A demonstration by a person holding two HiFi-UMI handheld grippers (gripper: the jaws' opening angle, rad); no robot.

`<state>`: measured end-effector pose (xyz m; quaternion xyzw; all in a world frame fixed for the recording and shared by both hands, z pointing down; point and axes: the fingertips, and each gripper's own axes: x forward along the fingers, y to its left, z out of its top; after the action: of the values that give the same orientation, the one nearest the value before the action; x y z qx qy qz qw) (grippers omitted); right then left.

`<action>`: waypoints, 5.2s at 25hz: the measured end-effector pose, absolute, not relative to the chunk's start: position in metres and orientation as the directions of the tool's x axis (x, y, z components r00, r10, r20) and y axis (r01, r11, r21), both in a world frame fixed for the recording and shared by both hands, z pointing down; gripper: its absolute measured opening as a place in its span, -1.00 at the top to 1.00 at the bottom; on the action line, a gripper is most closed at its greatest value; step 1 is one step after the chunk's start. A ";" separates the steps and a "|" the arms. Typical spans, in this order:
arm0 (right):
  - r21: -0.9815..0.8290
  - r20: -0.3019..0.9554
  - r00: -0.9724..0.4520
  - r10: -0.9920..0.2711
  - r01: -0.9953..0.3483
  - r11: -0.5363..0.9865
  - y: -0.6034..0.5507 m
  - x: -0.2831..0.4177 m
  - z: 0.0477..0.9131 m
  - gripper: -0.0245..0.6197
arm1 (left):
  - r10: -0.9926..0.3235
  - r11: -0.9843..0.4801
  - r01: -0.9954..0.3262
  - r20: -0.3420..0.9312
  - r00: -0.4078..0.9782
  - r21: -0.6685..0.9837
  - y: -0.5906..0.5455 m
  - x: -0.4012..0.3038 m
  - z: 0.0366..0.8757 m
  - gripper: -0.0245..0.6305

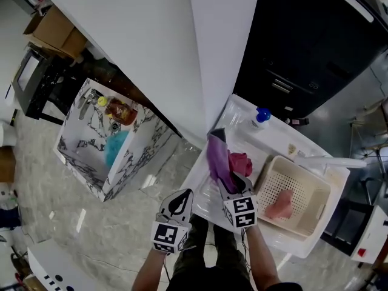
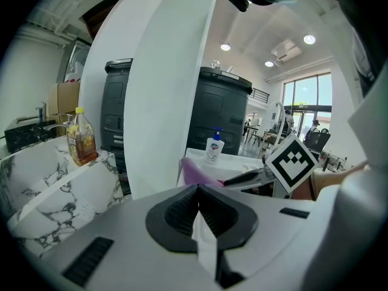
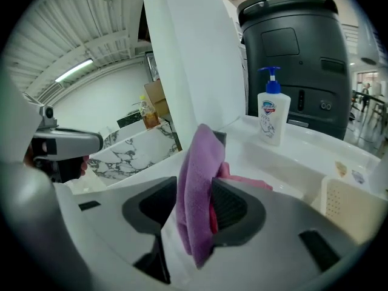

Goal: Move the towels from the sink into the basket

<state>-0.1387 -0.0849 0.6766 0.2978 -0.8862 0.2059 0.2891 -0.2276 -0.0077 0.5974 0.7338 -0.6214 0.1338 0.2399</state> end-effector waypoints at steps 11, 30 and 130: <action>-0.146 0.655 -0.613 -0.441 -0.676 0.722 -0.090 -0.139 0.683 0.71 | -0.849 -0.098 -0.975 0.495 0.185 0.198 -0.007 -0.238 0.601 0.90; -0.093 0.539 -0.636 -0.552 -0.696 0.712 -0.092 -0.127 0.605 0.74 | -0.892 -0.155 -0.976 0.403 0.205 0.154 -0.014 -0.232 0.548 0.90; -0.116 0.539 -0.121 -0.834 -0.991 0.069 -0.044 0.271 0.633 0.70 | -0.600 -0.656 -0.740 0.490 0.632 0.150 -0.055 0.082 0.577 0.90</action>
<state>0.2709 -0.0437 0.6329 0.6412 -0.7114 0.2335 0.1683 0.0816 -0.0547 0.5769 0.8868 -0.3778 0.2035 0.1715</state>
